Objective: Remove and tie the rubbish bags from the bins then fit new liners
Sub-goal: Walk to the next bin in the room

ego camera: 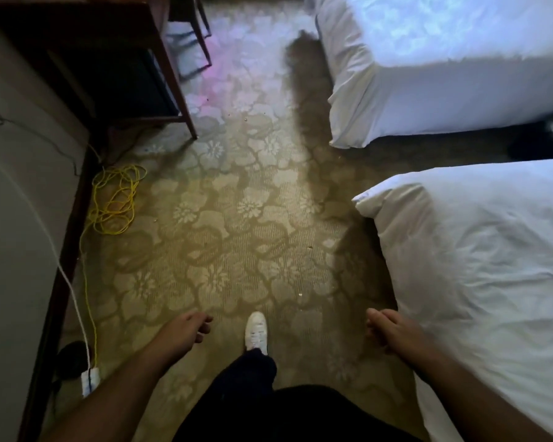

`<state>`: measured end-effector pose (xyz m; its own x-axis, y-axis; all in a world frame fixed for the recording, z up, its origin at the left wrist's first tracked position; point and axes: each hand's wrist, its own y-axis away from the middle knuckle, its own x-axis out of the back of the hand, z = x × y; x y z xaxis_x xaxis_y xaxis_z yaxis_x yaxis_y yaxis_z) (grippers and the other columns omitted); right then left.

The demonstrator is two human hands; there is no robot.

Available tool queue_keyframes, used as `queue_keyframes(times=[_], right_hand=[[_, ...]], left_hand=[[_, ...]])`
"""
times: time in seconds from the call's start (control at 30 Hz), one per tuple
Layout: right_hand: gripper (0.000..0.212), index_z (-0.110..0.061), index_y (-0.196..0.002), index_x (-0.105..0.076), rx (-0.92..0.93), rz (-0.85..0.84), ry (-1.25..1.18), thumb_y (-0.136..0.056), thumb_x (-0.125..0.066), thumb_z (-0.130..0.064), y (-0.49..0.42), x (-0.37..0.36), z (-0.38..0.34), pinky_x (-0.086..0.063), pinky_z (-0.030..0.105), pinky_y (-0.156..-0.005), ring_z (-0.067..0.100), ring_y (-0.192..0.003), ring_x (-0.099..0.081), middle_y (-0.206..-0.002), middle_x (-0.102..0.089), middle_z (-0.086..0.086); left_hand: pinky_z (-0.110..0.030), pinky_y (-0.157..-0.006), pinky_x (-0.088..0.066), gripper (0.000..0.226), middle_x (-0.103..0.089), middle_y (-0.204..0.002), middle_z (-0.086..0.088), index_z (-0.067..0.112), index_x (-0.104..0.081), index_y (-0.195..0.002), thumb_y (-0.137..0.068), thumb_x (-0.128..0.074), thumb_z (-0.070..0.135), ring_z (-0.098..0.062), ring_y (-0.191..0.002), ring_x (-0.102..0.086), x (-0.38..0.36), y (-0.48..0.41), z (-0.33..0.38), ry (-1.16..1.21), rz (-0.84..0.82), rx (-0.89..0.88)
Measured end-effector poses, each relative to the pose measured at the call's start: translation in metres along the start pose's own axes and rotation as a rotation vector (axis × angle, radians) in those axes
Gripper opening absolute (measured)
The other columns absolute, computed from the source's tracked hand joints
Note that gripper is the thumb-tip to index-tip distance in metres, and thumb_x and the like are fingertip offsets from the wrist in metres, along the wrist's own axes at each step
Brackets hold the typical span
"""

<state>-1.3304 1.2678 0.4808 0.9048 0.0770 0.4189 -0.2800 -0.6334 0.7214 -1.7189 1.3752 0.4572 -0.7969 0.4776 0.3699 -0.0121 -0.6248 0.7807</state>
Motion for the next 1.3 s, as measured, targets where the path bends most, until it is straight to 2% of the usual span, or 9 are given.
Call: queue_keyframes(times=[0.1, 0.27, 0.47, 0.6, 0.8, 0.9, 1.07, 1.3], right_hand=[[0.036, -0.011, -0.093, -0.071, -0.014, 0.063, -0.048, -0.103, -0.049, -0.038, -0.019, 0.008, -0.025, -0.05, 0.027, -0.064, 0.024, -0.08, -0.069, -0.088, -0.074, 0.01], [0.036, -0.011, -0.089, -0.073, -0.057, 0.163, -0.145, -0.101, -0.053, -0.039, -0.049, 0.027, -0.048, -0.055, 0.038, -0.073, 0.025, -0.079, -0.071, -0.082, -0.075, 0.008], [0.037, -0.01, -0.087, -0.074, -0.154, 0.22, -0.222, -0.1, -0.055, -0.039, -0.1, 0.068, -0.073, -0.055, 0.034, -0.073, 0.022, -0.08, -0.07, -0.082, -0.075, 0.006], [0.038, -0.011, -0.084, -0.074, -0.196, 0.211, -0.21, -0.099, -0.055, -0.041, -0.153, 0.114, -0.092, -0.057, 0.043, -0.08, 0.022, -0.08, -0.07, -0.079, -0.075, 0.003], [0.034, -0.013, -0.084, -0.074, -0.194, 0.159, -0.163, -0.1, -0.056, -0.037, -0.235, 0.193, -0.141, -0.053, 0.029, -0.066, 0.018, -0.077, -0.07, -0.08, -0.075, 0.002], [0.037, -0.011, -0.085, -0.073, -0.167, 0.134, -0.128, -0.101, -0.052, -0.037, -0.269, 0.228, -0.173, -0.053, 0.034, -0.072, 0.023, -0.081, -0.07, -0.083, -0.075, 0.006], [0.04, -0.009, -0.086, -0.071, -0.123, 0.144, -0.157, -0.104, -0.047, -0.036, -0.318, 0.276, -0.22, -0.052, 0.027, -0.068, 0.021, -0.081, -0.07, -0.083, -0.074, 0.008], [0.042, -0.008, -0.082, -0.071, -0.175, 0.238, -0.208, -0.103, -0.049, -0.037, -0.392, 0.351, -0.267, -0.052, 0.03, -0.074, 0.023, -0.082, -0.071, -0.084, -0.075, 0.006]], left_hand=[[-0.03, -0.074, -0.048, 0.032, -0.068, -0.103, -0.004, 0.02, -0.067, -0.105, -0.105, -0.04, 0.037, -0.021, -0.094, -0.063, 0.021, -0.041, 0.051, -0.083, -0.046, -0.054], [-0.035, -0.079, -0.049, 0.033, -0.069, -0.103, -0.002, 0.021, -0.067, -0.106, -0.105, -0.039, 0.039, -0.023, -0.094, -0.064, 0.038, -0.107, 0.136, -0.178, -0.107, -0.109], [-0.033, -0.075, -0.048, 0.032, -0.07, -0.103, -0.001, 0.023, -0.067, -0.105, -0.104, -0.04, 0.04, -0.021, -0.093, -0.065, 0.026, -0.176, 0.243, -0.271, -0.158, -0.139], [-0.03, -0.073, -0.048, 0.031, -0.069, -0.103, 0.0, 0.022, -0.067, -0.108, -0.104, -0.042, 0.04, -0.019, -0.093, -0.065, 0.015, -0.215, 0.312, -0.298, -0.147, -0.165], [-0.03, -0.073, -0.047, 0.027, -0.068, -0.101, 0.001, 0.023, -0.066, -0.105, -0.103, -0.044, 0.038, -0.018, -0.091, -0.064, 0.003, -0.259, 0.399, -0.33, -0.117, -0.125], [-0.029, -0.072, -0.048, 0.026, -0.069, -0.102, -0.001, 0.023, -0.066, -0.104, -0.103, -0.045, 0.038, -0.019, -0.091, -0.064, 0.001, -0.279, 0.441, -0.321, -0.125, -0.116], [-0.031, -0.075, -0.049, 0.027, -0.069, -0.102, 0.0, 0.023, -0.067, -0.106, -0.103, -0.045, 0.038, -0.019, -0.092, -0.064, -0.003, -0.312, 0.504, -0.323, -0.121, -0.124], [-0.036, -0.082, -0.051, 0.028, -0.068, -0.103, -0.004, 0.02, -0.065, -0.107, -0.104, -0.044, 0.037, -0.024, -0.095, -0.064, -0.019, -0.396, 0.63, -0.388, -0.207, -0.149]])
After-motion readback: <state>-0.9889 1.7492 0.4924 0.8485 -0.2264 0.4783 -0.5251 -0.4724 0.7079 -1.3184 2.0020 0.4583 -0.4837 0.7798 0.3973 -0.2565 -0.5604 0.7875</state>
